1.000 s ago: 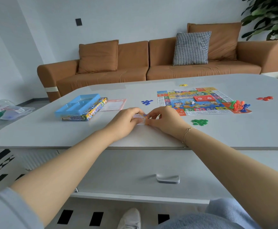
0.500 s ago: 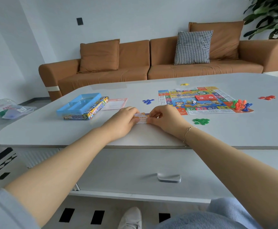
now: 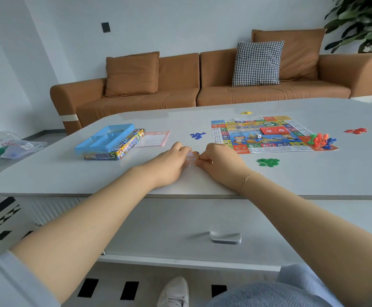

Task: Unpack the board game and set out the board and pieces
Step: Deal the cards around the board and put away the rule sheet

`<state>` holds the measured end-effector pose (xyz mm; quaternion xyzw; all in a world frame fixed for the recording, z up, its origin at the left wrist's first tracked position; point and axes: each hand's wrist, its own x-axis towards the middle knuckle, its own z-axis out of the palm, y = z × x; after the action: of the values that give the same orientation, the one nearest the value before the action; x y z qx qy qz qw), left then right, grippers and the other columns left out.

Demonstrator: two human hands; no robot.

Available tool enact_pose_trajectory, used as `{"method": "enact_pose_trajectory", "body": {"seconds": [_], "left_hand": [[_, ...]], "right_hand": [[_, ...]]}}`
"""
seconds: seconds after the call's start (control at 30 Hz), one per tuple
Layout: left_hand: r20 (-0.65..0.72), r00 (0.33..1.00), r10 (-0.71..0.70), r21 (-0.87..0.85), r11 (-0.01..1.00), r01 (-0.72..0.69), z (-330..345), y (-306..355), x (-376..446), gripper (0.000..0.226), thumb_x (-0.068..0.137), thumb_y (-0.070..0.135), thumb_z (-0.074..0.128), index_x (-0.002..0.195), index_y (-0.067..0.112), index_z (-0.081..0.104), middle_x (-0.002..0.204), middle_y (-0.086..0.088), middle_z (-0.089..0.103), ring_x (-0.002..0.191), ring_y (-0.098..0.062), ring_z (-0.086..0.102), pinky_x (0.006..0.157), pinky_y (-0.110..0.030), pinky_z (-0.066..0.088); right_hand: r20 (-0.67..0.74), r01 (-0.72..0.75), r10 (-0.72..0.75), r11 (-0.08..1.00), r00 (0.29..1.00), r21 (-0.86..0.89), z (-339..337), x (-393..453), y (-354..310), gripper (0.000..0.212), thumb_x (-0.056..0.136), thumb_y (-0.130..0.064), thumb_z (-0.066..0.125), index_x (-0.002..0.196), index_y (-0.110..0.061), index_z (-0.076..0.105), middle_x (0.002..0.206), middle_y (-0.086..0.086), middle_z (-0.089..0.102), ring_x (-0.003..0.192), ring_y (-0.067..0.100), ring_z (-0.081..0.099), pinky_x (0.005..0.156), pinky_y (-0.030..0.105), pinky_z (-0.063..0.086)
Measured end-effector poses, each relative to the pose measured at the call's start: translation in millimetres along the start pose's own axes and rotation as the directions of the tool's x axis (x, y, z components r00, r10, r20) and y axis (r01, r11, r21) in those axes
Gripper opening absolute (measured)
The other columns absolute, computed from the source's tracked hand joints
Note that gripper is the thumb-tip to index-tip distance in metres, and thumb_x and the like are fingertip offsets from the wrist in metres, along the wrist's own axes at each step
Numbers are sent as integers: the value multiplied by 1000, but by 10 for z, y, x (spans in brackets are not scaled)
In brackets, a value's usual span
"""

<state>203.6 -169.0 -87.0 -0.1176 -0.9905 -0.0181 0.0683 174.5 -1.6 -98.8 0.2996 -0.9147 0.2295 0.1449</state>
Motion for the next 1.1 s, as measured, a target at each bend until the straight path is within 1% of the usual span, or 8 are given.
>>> {"method": "enact_pose_trajectory", "body": {"seconds": [0.17, 0.33, 0.43, 0.53, 0.67, 0.87, 1.0, 1.1], "left_hand": [[-11, 1000, 17, 53, 998, -16, 49, 2, 0, 61, 98, 6, 37, 150, 7, 5, 129, -13, 33, 98, -34, 52, 87, -44, 43], [-85, 996, 6, -100, 995, -15, 39, 25, -59, 28, 97, 11, 40, 123, 15, 45, 111, -5, 44, 96, -34, 54, 82, -44, 45], [-94, 994, -49, -248, 969, 24, -43, 97, -92, 6, 98, 18, 44, 99, 15, 49, 92, 3, 44, 91, -25, 54, 72, -30, 38], [51, 993, -107, -499, 858, 118, -216, 197, -156, 14, 98, 28, 46, 90, 19, 51, 82, 5, 53, 77, -12, 51, 63, -21, 36], [210, 978, 2, -707, 691, 150, -381, 285, -194, 17, 98, 31, 47, 110, 23, 55, 106, 8, 70, 109, -7, 57, 90, -27, 40], [237, 964, 118, -893, 419, 168, -316, 575, 1, 27, 100, 26, 42, 108, 7, 59, 85, -2, 65, 82, -14, 65, 66, -21, 48], [108, 990, 85, -960, 267, 82, -118, 721, 128, 18, 99, 16, 45, 97, 5, 59, 85, -5, 66, 62, -11, 62, 56, -17, 47], [53, 998, 46, -961, 275, 38, -37, 766, 160, 20, 97, 18, 50, 103, 3, 61, 83, -4, 70, 54, -9, 58, 52, -15, 44]], "right_hand": [[18, 63, -62, 997, 998, -52, -34, -15, -4, 33, 95, -27, 50, 74, -5, 63, 79, 7, 46, 76, 30, 48, 65, 31, 29], [-11, 34, -34, 999, 999, 0, -24, -15, -15, 32, 93, -31, 52, 79, -5, 65, 84, 8, 54, 77, 29, 51, 65, 32, 33], [-60, 23, -15, 990, 998, 139, -68, -39, -28, 25, 92, -30, 56, 84, -9, 68, 86, 5, 57, 79, 25, 53, 68, 35, 42], [-147, 59, -25, 971, 989, 230, -137, -97, -19, 19, 93, -23, 56, 90, -13, 72, 88, 4, 59, 78, 21, 54, 71, 37, 44], [-262, 192, -172, 980, 950, 54, -287, -202, 96, 18, 93, -18, 55, 92, -12, 72, 82, 1, 54, 77, 21, 48, 61, 38, 43], [-225, 248, -267, 963, 937, -107, -649, -191, 321, 21, 93, -24, 55, 91, -13, 73, 82, 3, 58, 83, 24, 51, 65, 42, 47], [-246, 111, -75, 984, 966, 136, -707, -192, 427, 20, 91, -30, 59, 90, -17, 74, 72, -6, 57, 66, 8, 51, 60, 26, 45], [-172, 32, 30, 939, 985, 344, -684, -230, 472, 25, 86, -36, 65, 77, -13, 71, 64, -4, 65, 59, 8, 53, 45, 11, 36]]}}
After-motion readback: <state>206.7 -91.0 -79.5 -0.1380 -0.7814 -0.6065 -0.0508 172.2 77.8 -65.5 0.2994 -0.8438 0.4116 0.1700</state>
